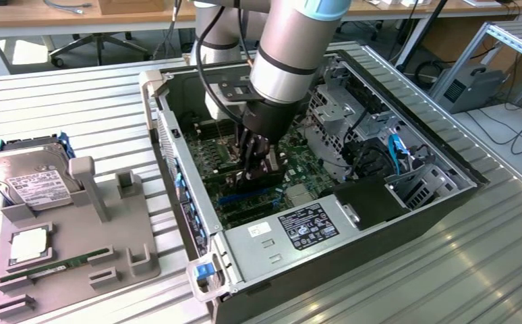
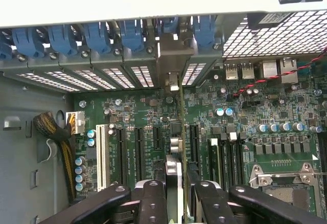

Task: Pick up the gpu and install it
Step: 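Insert the gpu into the slot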

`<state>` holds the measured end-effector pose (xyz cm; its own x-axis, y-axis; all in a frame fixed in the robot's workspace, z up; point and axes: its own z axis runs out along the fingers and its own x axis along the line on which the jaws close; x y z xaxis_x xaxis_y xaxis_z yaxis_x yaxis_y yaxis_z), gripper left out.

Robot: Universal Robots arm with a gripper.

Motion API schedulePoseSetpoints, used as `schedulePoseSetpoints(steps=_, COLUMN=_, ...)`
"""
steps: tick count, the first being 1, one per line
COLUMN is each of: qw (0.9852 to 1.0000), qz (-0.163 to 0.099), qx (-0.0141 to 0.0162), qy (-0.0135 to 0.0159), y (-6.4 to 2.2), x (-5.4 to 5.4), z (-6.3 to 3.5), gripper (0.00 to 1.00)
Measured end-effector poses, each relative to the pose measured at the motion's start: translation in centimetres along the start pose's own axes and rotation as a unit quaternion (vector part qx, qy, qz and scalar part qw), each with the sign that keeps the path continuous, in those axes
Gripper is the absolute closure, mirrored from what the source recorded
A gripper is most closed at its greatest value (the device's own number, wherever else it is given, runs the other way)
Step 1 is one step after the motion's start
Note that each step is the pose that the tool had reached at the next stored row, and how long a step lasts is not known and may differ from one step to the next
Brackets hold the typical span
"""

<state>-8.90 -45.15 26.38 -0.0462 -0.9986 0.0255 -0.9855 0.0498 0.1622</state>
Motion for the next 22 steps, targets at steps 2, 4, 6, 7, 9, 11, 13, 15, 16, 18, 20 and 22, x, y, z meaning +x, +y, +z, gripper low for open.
schedulePoseSetpoints(steps=2, qw=1.0, qz=0.0, qx=0.0, qy=0.0, y=-0.01, x=0.03, z=0.05, gripper=0.73)
schedulePoseSetpoints(steps=4, qw=1.0, qz=0.0, qx=-0.0001, qy=0.0002, y=-0.04, x=0.04, z=0.21, gripper=0.73)
schedulePoseSetpoints(steps=6, qw=1.0, qz=0.0, qx=-0.0001, qy=0.0003, y=-0.06, x=0.04, z=0.33, gripper=0.73)
schedulePoseSetpoints(steps=7, qw=1.0, qz=0.0, qx=-0.0001, qy=0.0002, y=-0.06, x=0.04, z=0.34, gripper=0.73)
schedulePoseSetpoints(steps=9, qw=1.0, qz=0.0, qx=0.0, qy=0.0001, y=-0.06, x=0.03, z=0.35, gripper=0.73)
schedulePoseSetpoints(steps=11, qw=1.0, qz=0.0, qx=0.0, qy=0.0001, y=-0.06, x=0.03, z=0.35, gripper=0.73)
schedulePoseSetpoints(steps=13, qw=1.0, qz=0.0, qx=0.0, qy=0.0001, y=-0.06, x=0.03, z=0.36, gripper=0.73)
schedulePoseSetpoints(steps=15, qw=1.0, qz=0.0, qx=0.0, qy=0.0001, y=-0.06, x=0.03, z=0.35, gripper=0.73)
schedulePoseSetpoints(steps=16, qw=1.0, qz=0.0, qx=0.0, qy=0.0001, y=-0.06, x=0.03, z=0.35, gripper=0.73)
schedulePoseSetpoints(steps=18, qw=1.0, qz=0.0, qx=0.0, qy=-0.0001, y=-0.06, x=0.03, z=0.34, gripper=0.73)
schedulePoseSetpoints(steps=20, qw=1.0, qz=0.0, qx=0.0, qy=-0.0002, y=-0.05, x=0.03, z=0.26, gripper=0.73)
schedulePoseSetpoints(steps=22, qw=1.0, qz=0.0, qx=0.0, qy=-0.0008, y=-0.03, x=0.04, z=0.16, gripper=0.73)
